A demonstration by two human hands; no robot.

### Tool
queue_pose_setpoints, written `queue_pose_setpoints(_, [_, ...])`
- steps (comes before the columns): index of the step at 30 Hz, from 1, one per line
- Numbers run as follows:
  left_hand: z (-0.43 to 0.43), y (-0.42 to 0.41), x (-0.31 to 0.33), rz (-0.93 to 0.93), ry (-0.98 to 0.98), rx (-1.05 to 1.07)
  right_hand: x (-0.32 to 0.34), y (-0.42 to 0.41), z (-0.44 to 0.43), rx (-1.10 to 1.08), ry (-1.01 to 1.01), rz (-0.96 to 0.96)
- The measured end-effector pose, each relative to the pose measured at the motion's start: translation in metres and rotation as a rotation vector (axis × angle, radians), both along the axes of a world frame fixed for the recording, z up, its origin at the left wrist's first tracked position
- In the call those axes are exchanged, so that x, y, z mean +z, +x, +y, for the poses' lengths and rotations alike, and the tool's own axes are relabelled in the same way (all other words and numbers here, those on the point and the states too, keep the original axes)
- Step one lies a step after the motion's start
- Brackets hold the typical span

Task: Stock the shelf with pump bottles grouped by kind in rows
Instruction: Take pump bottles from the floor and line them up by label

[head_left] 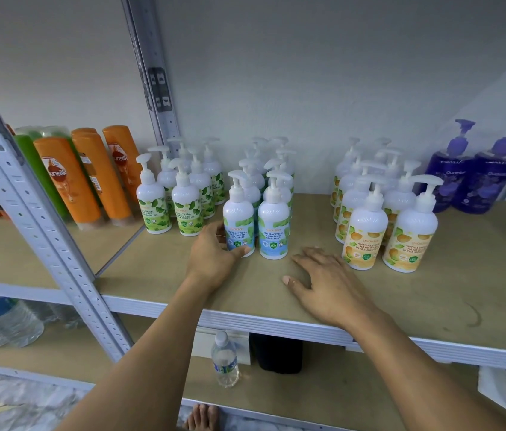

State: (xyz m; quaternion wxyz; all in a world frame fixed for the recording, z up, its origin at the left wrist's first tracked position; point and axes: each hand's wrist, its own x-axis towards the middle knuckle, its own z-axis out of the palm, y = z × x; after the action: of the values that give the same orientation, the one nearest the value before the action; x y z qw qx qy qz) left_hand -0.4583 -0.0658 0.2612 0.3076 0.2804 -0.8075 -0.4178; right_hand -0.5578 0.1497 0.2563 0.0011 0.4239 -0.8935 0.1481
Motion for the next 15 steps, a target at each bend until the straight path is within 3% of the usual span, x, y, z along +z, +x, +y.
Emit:
queue_pose_setpoints(4, [0.005,0.006,0.002,-0.124,-0.057,-0.007,0.000,0.000,0.000,-0.003,0.003,0.001])
queue_pose_setpoints(10, [0.019,0.025,-0.002,-0.610,-0.407,0.149,0.000,0.004,0.000,-0.051,0.029,0.013])
queue_pose_setpoints(15, [0.038,0.046,-0.003,-0.761,-0.471,0.053,0.004,0.014,0.012,-0.021,0.111,0.004])
